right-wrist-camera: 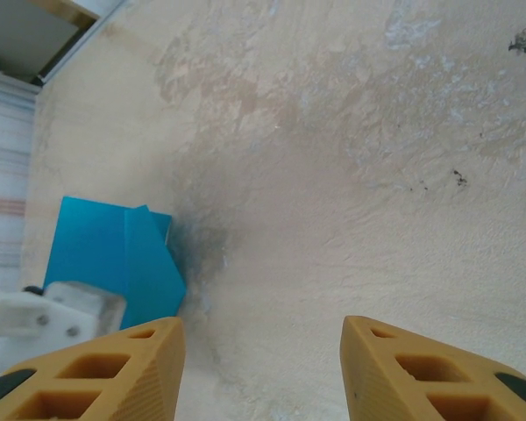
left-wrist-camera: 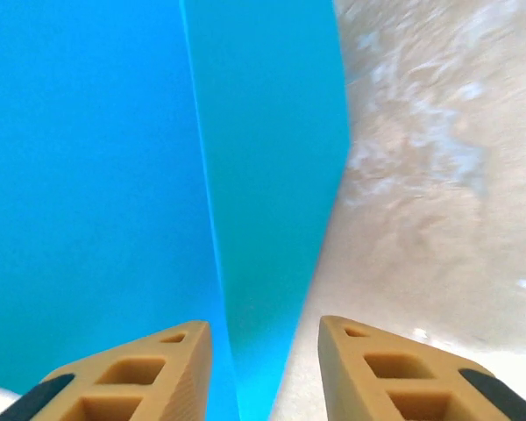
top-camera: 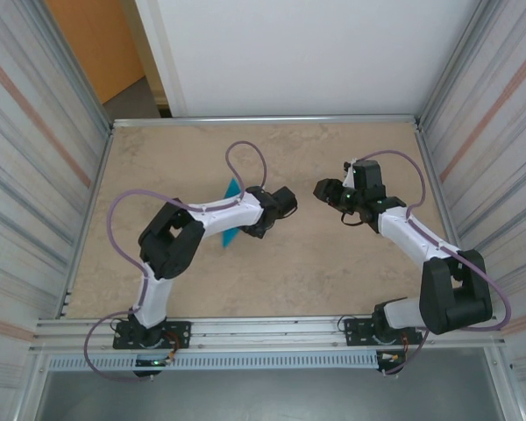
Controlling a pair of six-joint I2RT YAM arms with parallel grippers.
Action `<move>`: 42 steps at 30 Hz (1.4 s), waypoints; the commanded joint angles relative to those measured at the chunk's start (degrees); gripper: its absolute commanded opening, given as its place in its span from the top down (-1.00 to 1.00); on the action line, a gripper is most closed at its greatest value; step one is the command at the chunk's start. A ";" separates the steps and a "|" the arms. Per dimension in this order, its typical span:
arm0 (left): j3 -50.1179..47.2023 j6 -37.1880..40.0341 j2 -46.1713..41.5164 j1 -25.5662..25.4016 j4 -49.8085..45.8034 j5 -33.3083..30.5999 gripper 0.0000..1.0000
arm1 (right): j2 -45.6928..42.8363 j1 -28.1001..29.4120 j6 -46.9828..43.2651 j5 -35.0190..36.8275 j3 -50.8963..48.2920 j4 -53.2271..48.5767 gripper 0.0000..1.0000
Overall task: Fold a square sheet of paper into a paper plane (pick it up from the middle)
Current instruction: Turn over the paper at the center of the table.
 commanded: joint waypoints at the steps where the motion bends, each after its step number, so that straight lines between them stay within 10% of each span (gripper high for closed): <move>1: 1.49 -2.69 -3.66 -2.46 0.25 4.95 0.18 | -0.32 -0.35 2.71 1.50 -0.18 -1.13 -0.02; 11: -5.76 -6.22 -17.22 -3.40 7.22 11.63 0.07 | 2.55 0.62 1.55 0.49 2.14 -3.40 -0.05; 22: -32.68 -9.14 -38.10 18.55 27.36 35.35 -0.13 | 16.17 16.01 0.37 6.25 14.53 -8.42 -0.09; 27: -37.02 -6.51 -35.84 24.59 36.33 44.11 -0.14 | 23.76 21.51 2.51 4.81 21.12 -8.07 -0.08; 42: -30.98 5.04 -23.16 25.47 39.94 40.66 0.34 | 33.77 22.77 5.68 -0.92 26.97 -8.31 0.36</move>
